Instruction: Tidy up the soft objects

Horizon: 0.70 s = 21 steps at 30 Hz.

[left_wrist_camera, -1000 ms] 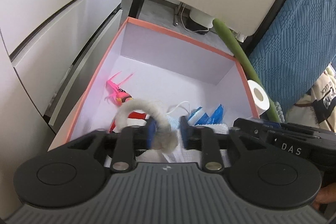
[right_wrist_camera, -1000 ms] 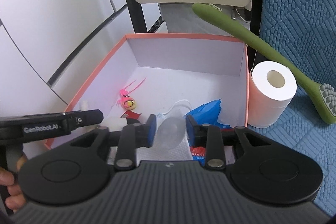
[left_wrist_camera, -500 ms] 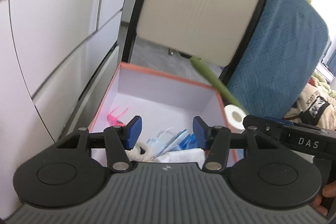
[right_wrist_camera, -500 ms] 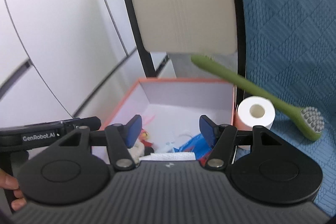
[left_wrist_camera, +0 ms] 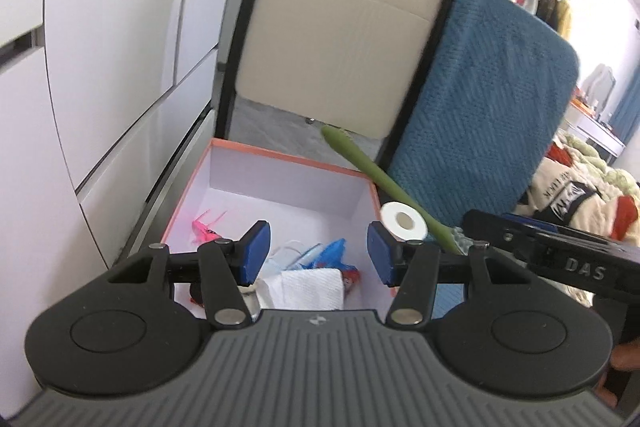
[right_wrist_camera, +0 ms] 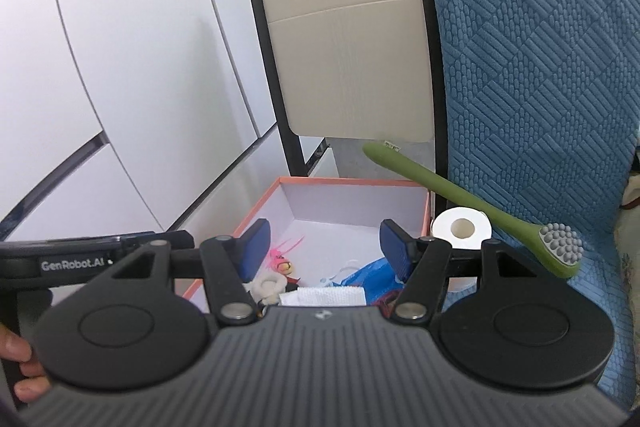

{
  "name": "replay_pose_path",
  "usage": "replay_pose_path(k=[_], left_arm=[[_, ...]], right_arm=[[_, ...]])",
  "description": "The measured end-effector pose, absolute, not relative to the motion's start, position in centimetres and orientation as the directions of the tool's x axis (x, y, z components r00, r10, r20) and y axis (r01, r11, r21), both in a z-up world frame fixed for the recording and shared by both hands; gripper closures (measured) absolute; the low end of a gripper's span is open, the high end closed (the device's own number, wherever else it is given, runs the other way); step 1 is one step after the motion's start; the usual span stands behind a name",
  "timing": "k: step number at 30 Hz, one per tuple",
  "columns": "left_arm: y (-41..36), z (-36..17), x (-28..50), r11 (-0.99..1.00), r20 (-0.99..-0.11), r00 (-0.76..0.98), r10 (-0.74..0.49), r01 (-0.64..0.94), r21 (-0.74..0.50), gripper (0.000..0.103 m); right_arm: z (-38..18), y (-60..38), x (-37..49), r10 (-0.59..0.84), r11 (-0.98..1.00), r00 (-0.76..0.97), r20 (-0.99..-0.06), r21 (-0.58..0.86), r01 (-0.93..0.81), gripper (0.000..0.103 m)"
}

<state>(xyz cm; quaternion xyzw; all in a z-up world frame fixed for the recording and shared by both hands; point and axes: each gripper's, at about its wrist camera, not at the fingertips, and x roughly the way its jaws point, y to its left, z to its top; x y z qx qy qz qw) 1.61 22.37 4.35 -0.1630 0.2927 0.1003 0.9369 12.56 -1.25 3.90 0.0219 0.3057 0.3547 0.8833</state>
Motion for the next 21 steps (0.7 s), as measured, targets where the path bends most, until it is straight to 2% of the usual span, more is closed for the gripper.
replay_pose_path(k=[21], left_arm=[[18.0, 3.4, -3.3, 0.924, -0.612, 0.79, 0.037, -0.26, -0.279, 0.043]], right_arm=[[2.7, -6.5, 8.1, 0.595, 0.781, 0.58, -0.556, 0.229, -0.581, 0.04]])
